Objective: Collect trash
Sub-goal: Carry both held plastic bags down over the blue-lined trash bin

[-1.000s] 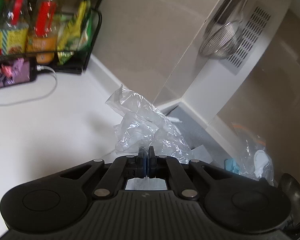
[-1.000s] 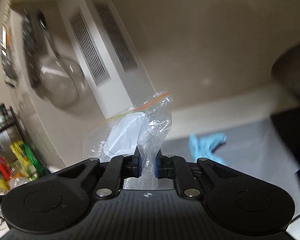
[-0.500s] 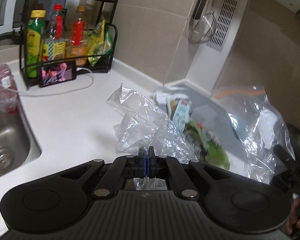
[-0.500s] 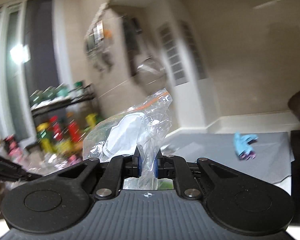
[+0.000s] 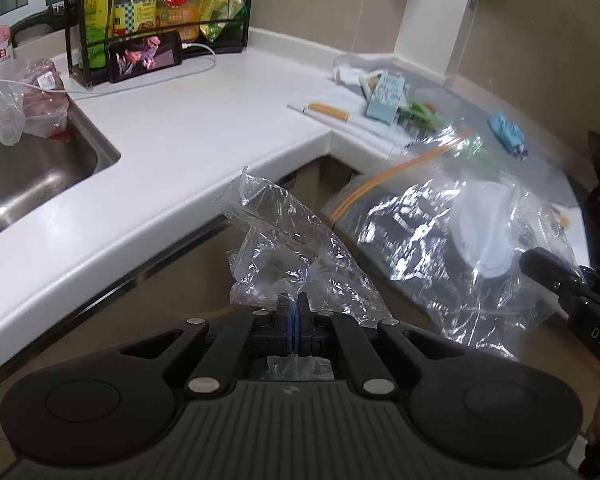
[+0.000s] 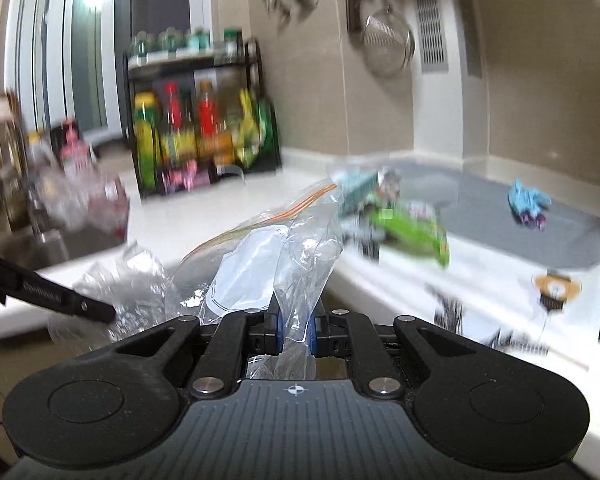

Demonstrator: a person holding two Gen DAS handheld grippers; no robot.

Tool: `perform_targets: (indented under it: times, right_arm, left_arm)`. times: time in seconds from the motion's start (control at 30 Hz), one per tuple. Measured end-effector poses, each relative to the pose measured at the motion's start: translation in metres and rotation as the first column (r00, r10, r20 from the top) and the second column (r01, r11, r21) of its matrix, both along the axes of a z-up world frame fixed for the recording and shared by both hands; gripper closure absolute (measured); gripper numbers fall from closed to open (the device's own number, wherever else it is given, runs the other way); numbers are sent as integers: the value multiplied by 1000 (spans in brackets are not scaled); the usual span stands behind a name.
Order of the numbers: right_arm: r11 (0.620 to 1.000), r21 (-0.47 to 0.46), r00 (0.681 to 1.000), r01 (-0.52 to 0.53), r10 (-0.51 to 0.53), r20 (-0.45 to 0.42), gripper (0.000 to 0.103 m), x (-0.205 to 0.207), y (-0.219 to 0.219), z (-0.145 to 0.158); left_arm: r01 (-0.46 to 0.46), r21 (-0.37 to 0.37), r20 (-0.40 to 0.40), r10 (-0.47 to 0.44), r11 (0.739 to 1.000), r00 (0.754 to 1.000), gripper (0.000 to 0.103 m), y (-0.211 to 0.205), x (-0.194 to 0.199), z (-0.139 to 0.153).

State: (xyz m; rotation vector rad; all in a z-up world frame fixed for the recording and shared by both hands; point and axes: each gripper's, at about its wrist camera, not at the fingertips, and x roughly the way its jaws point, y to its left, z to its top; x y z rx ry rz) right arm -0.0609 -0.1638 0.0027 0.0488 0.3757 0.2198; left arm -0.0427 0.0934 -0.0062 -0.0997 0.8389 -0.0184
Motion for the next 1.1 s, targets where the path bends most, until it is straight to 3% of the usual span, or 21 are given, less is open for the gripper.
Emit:
perform_targets:
  times: [0.27,0.37,0.67,1.1]
  right_arm:
    - [994,-106,990,-20,5,-141,91,7,16,-43]
    - [994,-110,983,-18,-3,-185,91,10,18,-54]
    - [991,-137,978,-10,-19,-206,90,16,21,-63]
    - [990,-144,969,-6,-30,-245,90,26,20,-70]
  left_arm:
    - [11,30,-93,-8,999,996,102,-9,10,-37]
    - [21,79,-121,-11,997,993,102,-14,15,-44]
    - [67,152,-132,-47,986,990,102,-32,21,-55]
    - [95,167,-164,-68,981,984,102,-40,27,-66]
